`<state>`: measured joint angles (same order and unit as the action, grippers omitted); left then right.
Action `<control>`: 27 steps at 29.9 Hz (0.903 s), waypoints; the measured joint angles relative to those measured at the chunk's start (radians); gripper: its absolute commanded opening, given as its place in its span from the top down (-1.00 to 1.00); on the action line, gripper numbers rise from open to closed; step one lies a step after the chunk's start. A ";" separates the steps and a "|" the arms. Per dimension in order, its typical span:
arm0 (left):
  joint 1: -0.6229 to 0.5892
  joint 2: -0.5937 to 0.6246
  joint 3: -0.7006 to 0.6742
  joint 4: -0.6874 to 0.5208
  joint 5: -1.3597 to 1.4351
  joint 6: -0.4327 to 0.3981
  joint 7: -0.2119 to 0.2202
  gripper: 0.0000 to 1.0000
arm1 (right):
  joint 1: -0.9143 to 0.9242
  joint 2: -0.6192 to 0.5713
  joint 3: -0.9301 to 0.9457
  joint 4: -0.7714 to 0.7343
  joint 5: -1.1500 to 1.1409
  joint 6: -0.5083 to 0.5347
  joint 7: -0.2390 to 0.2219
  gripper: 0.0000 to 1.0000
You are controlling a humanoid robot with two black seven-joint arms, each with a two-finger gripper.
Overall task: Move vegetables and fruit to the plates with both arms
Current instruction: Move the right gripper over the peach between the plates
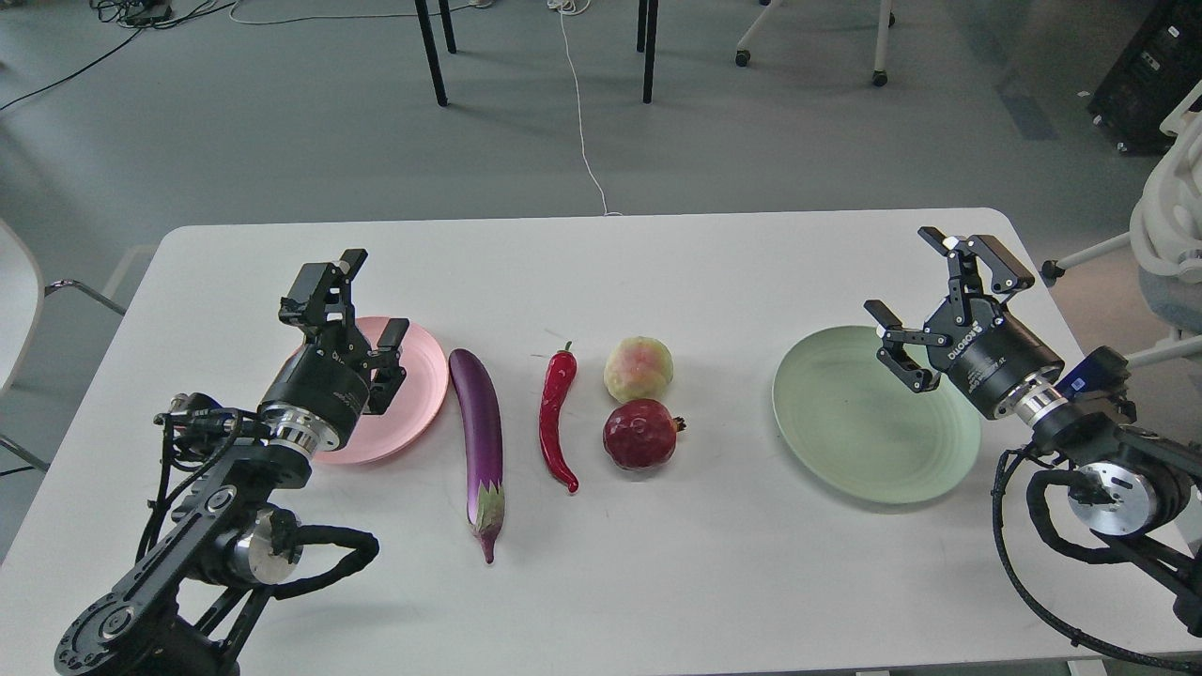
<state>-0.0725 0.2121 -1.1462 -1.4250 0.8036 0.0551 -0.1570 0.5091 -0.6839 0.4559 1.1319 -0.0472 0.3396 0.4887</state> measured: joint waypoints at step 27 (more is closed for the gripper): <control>-0.008 0.001 0.000 -0.020 -0.014 -0.019 -0.056 -0.99 | 0.914 0.181 -0.829 -0.090 -0.972 0.039 0.000 -0.96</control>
<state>-0.0804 0.2133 -1.1460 -1.4451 0.7900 0.0357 -0.2128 1.4228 -0.5031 -0.3732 1.0416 -1.0196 0.3790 0.4889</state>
